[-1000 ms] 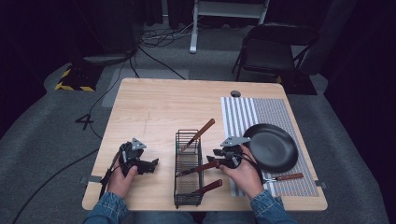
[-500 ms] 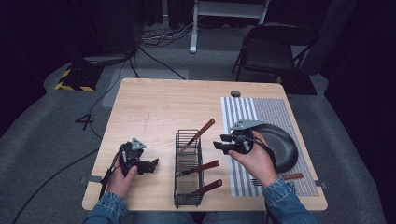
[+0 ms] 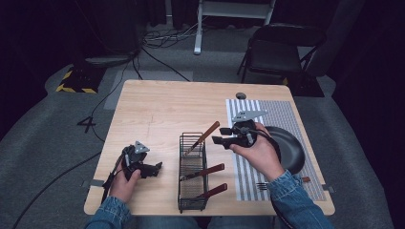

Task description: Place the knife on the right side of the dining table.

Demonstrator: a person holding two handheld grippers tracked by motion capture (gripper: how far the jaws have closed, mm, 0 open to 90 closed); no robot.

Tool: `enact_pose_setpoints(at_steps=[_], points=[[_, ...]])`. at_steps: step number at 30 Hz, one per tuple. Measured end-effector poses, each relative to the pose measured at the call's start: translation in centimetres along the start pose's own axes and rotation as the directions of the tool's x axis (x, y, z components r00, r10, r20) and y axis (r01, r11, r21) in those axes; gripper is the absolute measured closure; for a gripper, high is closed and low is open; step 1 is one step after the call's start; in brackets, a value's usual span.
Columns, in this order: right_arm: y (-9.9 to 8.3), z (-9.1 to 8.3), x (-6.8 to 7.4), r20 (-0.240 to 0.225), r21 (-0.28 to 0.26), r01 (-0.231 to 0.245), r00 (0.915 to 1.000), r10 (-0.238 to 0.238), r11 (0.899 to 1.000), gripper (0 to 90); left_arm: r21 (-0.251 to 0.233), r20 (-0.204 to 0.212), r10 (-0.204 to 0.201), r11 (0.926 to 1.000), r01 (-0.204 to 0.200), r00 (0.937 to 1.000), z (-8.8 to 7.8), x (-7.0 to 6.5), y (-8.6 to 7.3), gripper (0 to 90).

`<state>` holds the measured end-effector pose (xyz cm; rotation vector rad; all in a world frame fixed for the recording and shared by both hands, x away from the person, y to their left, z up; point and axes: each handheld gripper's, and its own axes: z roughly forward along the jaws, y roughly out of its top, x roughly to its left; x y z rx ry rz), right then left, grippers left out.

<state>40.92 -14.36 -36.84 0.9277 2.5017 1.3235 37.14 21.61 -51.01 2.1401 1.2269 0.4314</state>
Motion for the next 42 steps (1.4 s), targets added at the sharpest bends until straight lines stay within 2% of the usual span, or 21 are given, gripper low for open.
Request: enact_pose_setpoints(at_steps=[4,8,9,13,16,17,20,23,29,33,34,37,38,39,42], points=[[1.2,0.0,-0.1,-0.001,-0.01,-0.014,0.9999,0.014,1.0,52.9,0.0,0.0,0.0,1.0,0.0,1.0,0.0,0.0,0.0,0.2],[1.7,-0.1,0.0,0.017,0.004,-0.027,0.9995,0.027,1.0,56.0,0.0,0.0,0.0,1.0,0.0,1.0,0.0,0.0,0.0,0.2],[2.0,-0.1,0.1,0.023,0.016,-0.044,0.9988,0.044,0.999,59.2,0.0,0.0,0.0,1.0,0.0,1.0,0.0,0.0,0.0,0.2],[2.5,0.1,0.2,0.033,0.026,-0.067,0.9973,0.066,0.997,61.7,0.0,0.0,0.0,1.0,0.0,1.0,0.0,0.0,0.0,0.2],[2.7,0.2,0.3,0.034,0.03,-0.065,0.9974,0.064,0.997,62.5,0.0,0.0,0.0,1.0,0.0,1.0,0.0,0.0,0.0,0.2],[2.8,0.4,0.3,0.037,0.029,-0.045,0.9983,0.044,0.999,62.5,0.0,0.0,0.0,1.0,0.0,1.0,0.0,0.0,0.0,0.2],[2.8,0.4,0.3,0.038,0.022,-0.039,0.9986,0.038,0.999,63.0,0.0,0.0,0.0,1.0,0.0,1.0,0.0,0.0,0.0,0.2],[2.8,0.4,0.3,0.042,0.019,-0.019,0.9989,0.018,1.0,67.5,0.0,0.0,0.0,1.0,0.0,1.0,0.0,0.0,0.0,0.2],[3.2,0.1,0.6,-0.003,-0.005,-0.016,0.9999,0.016,1.0,72.4,0.0,0.0,0.0,1.0,0.0,1.0,0.0,0.0,0.0,0.2],[3.2,0.0,0.7,-0.04,-0.021,-0.035,0.9986,0.034,0.999,75.3,0.0,0.0,0.0,1.0,0.0,1.0,0.0,0.0,0.0,0.2],[3.3,-0.2,0.8,-0.088,-0.031,-0.057,0.9946,0.054,0.998,77.6,0.0,0.0,0.0,1.0,0.0,1.0,0.0,0.0,0.0,0.2],[3.5,-0.4,1.1,-0.137,-0.043,-0.063,0.9889,0.057,0.997,80.3,0.0,0.0,0.0,1.0,0.0,1.0,0.0,0.0,0.0,0.2],[3.5,-0.4,1.1,-0.137,-0.043,-0.063,0.9889,0.057,0.997,80.3,0.0,0.0,0.0,1.0,0.0,1.0,0.0,0.0,0.0,0.2],[3.8,-0.7,1.6,-0.119,-0.055,-0.018,0.9929,0.012,0.998,80.5,0.0,0.0,0.0,1.0,0.0,1.0,0.0,0.0,0.0,0.2],[4.0,-1.1,2.0,-0.109,-0.065,0.017,0.9937,-0.024,0.998,80.6,0.0,0.0,0.0,1.0,0.0,1.0,0.0,0.0,0.0,0.2]])
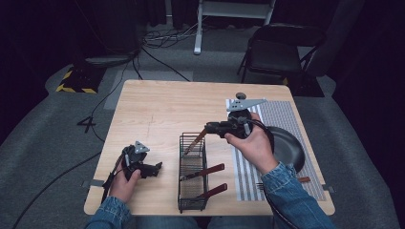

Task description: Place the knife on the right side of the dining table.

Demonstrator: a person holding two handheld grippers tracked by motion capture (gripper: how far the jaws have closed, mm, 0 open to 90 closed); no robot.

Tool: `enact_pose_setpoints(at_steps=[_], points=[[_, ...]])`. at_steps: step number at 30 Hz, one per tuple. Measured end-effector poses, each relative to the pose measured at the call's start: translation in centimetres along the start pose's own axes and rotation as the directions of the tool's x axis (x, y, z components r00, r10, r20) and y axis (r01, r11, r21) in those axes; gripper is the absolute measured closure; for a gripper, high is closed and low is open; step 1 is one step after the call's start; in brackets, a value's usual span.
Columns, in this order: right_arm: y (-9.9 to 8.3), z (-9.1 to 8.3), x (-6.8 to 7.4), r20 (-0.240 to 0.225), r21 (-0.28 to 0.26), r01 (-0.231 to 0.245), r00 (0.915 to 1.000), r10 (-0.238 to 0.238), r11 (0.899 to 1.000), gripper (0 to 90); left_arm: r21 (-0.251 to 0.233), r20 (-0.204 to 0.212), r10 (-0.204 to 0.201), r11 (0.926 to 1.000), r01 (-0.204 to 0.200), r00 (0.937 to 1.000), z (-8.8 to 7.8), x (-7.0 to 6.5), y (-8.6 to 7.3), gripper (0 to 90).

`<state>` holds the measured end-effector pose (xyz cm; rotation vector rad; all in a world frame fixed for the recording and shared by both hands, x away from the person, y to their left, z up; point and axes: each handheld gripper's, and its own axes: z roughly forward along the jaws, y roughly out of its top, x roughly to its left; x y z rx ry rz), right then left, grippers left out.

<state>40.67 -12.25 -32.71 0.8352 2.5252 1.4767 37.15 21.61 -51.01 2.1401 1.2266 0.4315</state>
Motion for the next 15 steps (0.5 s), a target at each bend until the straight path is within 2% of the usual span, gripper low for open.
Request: enact_pose_setpoints(at_steps=[3,9,15], points=[[0.4,-0.6,0.3,0.013,-0.014,0.02,0.9997,-0.02,1.0,80.7,0.0,0.0,0.0,1.0,0.0,1.0,0.0,0.0,0.0,0.2],[1.2,-1.9,0.5,0.011,-0.042,0.016,0.9998,-0.016,0.999,80.8,0.0,0.0,0.0,1.0,0.0,1.0,0.0,0.0,0.0,0.2],[1.7,-3.5,-0.2,-0.001,-0.064,-0.021,0.9998,0.021,0.998,80.8,-0.001,0.001,0.0,1.0,0.0,1.0,0.0,0.0,0.0,0.2]])
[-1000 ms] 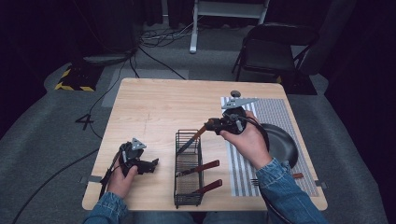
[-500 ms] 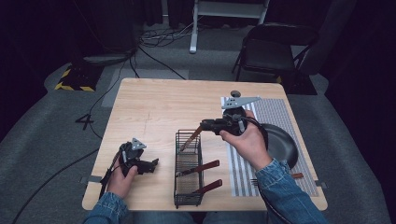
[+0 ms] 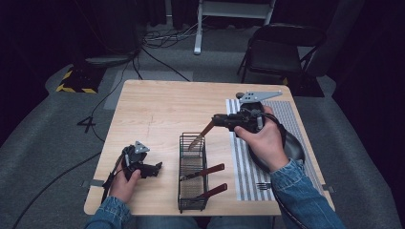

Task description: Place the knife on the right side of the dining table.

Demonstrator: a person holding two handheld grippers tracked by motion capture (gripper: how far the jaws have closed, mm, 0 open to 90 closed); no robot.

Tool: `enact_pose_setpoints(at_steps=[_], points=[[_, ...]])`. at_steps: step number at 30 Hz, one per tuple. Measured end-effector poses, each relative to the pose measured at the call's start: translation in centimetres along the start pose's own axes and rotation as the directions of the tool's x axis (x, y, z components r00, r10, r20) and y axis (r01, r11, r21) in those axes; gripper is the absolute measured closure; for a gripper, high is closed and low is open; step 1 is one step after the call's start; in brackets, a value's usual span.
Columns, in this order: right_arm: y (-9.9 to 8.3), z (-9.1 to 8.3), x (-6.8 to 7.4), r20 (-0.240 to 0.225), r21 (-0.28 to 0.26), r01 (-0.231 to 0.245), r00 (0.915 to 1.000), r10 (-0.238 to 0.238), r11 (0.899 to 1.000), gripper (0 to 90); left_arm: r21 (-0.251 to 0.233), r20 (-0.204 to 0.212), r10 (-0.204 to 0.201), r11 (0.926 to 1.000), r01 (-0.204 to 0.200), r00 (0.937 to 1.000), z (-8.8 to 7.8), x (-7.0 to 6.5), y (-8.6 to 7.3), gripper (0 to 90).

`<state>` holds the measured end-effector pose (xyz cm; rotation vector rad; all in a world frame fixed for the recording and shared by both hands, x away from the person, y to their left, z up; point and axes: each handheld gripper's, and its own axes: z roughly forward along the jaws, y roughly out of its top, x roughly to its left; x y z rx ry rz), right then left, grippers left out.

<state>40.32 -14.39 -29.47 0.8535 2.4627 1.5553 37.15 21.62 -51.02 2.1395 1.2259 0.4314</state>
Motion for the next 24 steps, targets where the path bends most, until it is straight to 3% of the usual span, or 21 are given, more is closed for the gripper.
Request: enact_pose_setpoints(at_steps=[13,24], points=[[1.5,-2.9,-0.9,-0.024,-0.047,-0.027,0.9994,0.025,0.999,80.8,0.0,0.006,0.006,1.0,-0.006,1.0,-0.3,0.0,-0.3,0.2],[3.0,-4.9,-1.4,0.0,-0.075,-0.02,0.9998,0.02,0.997,80.8,0.001,0.002,0.01,0.9999,-0.01,0.9999,-0.3,0.1,-0.4,0.2]])
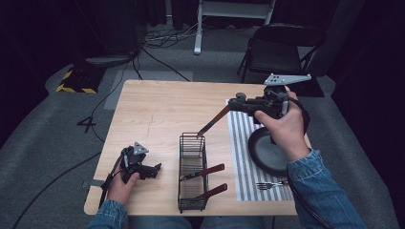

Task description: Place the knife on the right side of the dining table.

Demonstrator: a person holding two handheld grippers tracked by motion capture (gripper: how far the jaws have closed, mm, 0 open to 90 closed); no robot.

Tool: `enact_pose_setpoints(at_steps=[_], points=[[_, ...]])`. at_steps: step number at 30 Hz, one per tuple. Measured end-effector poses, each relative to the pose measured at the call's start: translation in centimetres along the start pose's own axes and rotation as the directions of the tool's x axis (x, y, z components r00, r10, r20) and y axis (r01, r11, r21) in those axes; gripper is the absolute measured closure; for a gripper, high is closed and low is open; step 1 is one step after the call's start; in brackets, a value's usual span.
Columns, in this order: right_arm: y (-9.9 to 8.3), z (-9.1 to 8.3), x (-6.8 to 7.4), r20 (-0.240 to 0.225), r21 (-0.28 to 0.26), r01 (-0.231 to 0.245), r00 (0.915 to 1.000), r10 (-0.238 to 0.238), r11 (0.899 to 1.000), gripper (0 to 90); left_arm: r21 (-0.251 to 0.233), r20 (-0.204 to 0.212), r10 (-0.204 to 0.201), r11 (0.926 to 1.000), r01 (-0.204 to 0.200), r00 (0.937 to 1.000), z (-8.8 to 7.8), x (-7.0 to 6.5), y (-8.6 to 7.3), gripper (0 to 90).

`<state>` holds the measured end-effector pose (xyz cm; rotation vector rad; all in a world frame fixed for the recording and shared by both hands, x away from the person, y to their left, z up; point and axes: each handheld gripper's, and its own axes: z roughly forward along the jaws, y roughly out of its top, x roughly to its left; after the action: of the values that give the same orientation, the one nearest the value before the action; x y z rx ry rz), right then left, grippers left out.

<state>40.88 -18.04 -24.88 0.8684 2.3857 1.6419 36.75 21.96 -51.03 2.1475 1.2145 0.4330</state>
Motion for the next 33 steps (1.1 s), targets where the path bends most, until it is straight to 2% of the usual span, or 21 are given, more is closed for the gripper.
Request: enact_pose_setpoints(at_steps=[1,9,15,18,24,26,32,33], points=[[0.3,-0.2,0.0,0.011,-0.001,0.012,0.9999,-0.012,1.0,80.8,0.0,-0.001,-0.002,1.0,0.002,1.0,0.0,0.0,0.0,0.2],[1.1,-1.1,-0.4,0.021,-0.02,0.007,0.9998,-0.007,1.0,80.8,0.0,-0.002,-0.002,1.0,0.002,1.0,0.0,0.0,0.0,0.2],[1.5,-2.5,-1.1,0.058,-0.028,-0.001,0.9983,0.002,1.0,80.8,0.0,0.0,0.0,1.0,0.0,1.0,0.0,0.0,0.0,0.1],[1.6,-2.4,-1.8,0.106,-0.008,0.002,0.9944,-0.002,1.0,80.8,0.0,0.001,-0.001,1.0,0.001,1.0,0.0,0.0,0.0,0.1],[1.4,-2.1,-2.9,0.153,-0.009,-0.003,0.9883,0.004,1.0,80.8,-0.001,0.006,0.001,1.0,-0.001,1.0,0.0,0.2,0.0,0.2],[1.3,-2.0,-3.8,0.186,-0.01,-0.005,0.9826,0.007,1.0,80.8,0.0,-0.003,-0.01,1.0,0.01,0.9999,0.0,0.3,0.0,0.2],[1.1,-1.8,-6.1,0.23,0.0,-0.029,0.9728,0.028,1.0,80.7,0.0,-0.003,-0.01,1.0,0.01,0.9999,0.0,0.3,0.0,0.1],[1.1,-1.8,-6.1,0.23,0.0,-0.029,0.9728,0.028,1.0,80.7,0.0,-0.003,-0.01,1.0,0.01,0.9999,0.0,0.3,0.0,0.1]])
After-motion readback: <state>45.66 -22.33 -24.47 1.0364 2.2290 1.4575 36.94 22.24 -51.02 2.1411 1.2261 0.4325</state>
